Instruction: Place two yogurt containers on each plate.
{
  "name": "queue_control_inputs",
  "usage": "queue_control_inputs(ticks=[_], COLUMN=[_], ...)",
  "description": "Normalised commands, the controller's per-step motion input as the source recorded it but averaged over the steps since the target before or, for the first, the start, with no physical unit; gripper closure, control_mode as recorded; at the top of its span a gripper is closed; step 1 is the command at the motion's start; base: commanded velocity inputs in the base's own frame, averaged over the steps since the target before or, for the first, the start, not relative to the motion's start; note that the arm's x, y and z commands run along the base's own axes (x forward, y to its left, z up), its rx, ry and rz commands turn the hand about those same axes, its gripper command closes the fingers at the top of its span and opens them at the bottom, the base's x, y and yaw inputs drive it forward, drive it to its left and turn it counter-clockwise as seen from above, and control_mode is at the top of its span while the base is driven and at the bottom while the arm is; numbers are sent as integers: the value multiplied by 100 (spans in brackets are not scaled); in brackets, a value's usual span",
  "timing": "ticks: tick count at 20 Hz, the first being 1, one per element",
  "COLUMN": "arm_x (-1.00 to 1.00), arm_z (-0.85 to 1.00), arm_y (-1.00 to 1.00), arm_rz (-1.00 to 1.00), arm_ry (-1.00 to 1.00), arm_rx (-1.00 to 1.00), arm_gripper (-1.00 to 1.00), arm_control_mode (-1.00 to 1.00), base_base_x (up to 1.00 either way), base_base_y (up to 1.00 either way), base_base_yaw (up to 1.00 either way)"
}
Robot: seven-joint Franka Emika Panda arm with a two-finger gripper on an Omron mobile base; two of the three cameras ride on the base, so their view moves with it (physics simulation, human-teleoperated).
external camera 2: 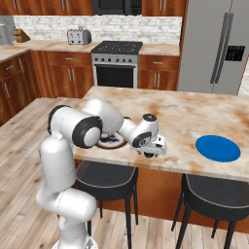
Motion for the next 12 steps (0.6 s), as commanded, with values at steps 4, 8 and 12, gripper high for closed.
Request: queue_control_inputs(ticks=[4,8,12], arm_x=[0,0,0], arm_z=[0,0,0], arm_y=[0,0,0], arm_rz=[0,0,0], arm_ry=[0,0,-1], arm_rx=[0,0,0], arm_gripper=[-100,100,100], arm_control_mode=[-100,-100,-100], base_base_x=[0,0,0], base_base_y=[0,0,0], base_base_yaw=[0,0,0])
